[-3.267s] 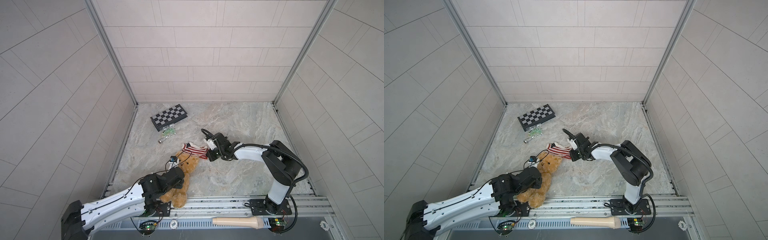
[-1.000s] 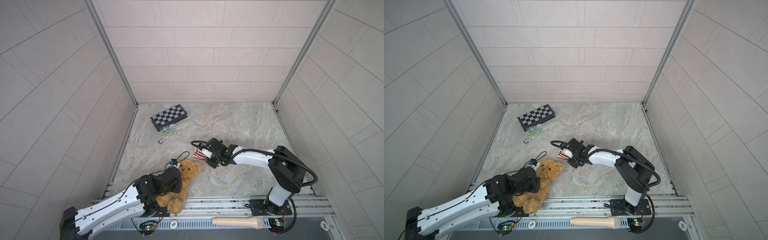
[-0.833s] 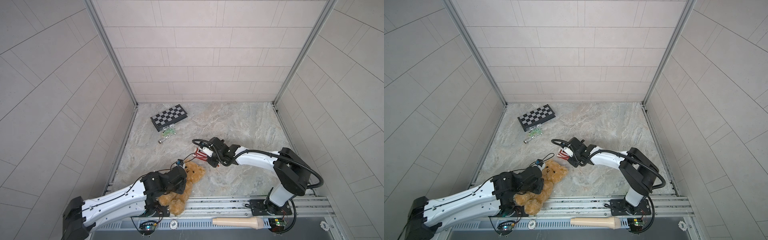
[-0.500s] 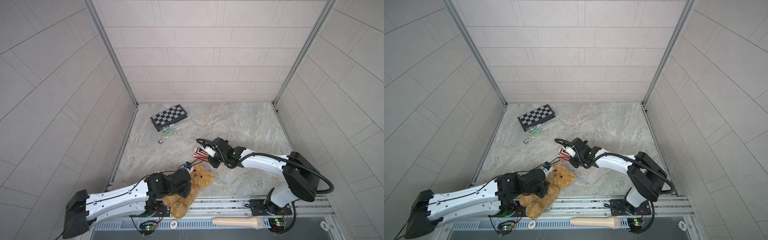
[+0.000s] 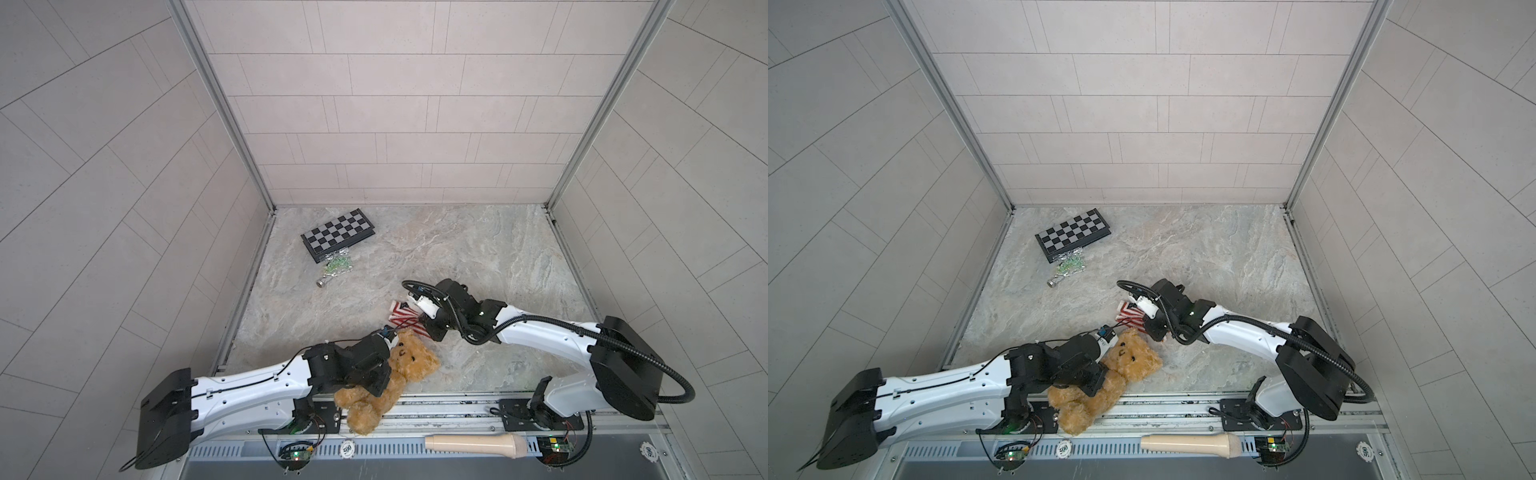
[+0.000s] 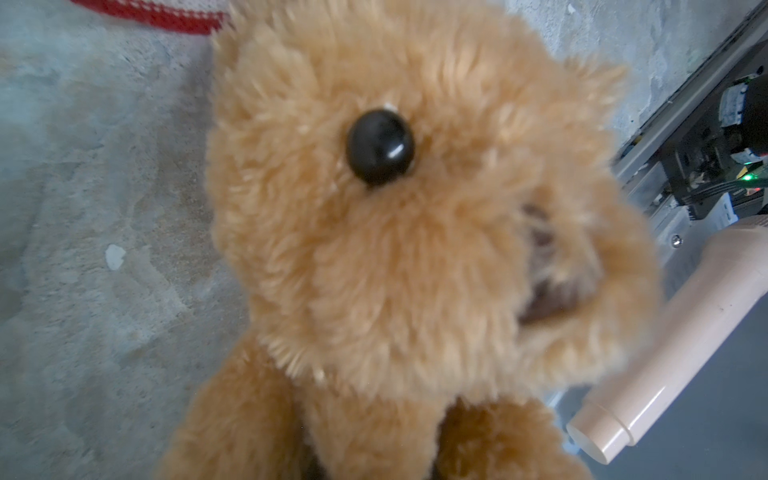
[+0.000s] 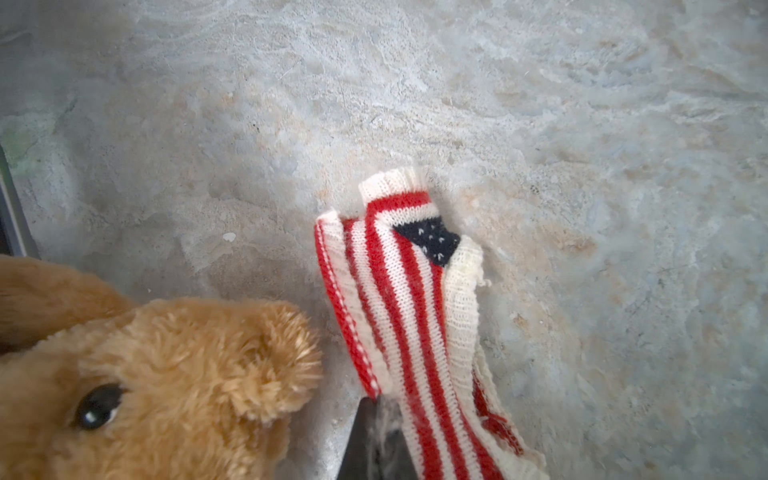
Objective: Dress the teddy bear
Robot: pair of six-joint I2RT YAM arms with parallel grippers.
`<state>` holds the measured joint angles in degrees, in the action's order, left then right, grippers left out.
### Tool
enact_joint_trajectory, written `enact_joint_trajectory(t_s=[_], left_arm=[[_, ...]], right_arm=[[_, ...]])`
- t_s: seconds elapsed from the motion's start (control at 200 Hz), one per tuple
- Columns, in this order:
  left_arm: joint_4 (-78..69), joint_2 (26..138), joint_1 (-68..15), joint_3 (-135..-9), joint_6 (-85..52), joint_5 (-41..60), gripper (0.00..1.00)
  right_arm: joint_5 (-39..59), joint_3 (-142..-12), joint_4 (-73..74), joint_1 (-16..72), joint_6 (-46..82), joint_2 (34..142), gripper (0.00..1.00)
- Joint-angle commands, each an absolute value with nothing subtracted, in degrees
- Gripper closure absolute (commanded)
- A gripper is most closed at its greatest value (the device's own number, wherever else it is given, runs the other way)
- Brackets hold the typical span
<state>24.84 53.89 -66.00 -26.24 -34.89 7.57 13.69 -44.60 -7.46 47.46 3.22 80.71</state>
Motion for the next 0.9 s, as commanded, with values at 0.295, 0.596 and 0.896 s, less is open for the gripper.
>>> enact_joint_trajectory(t_s=[0.295,0.596,0.896], left_arm=[[28.3,56.5,-57.8,-29.5,-32.2,9.2,1.00],[23.6,61.9,-57.8,-28.8,-36.6,4.6,1.00],[22.2,63.9,-57.8,-28.8,-38.2,1.7,1.00]], right_arm=[[16.6,-41.2,-5.7,48.3,1.8,76.1,1.00],[17.5,-41.1,-5.5,49.0,2.6,75.2,1.00],[18.5,-39.8,-4.7,49.3,3.6,74.0,1.00]])
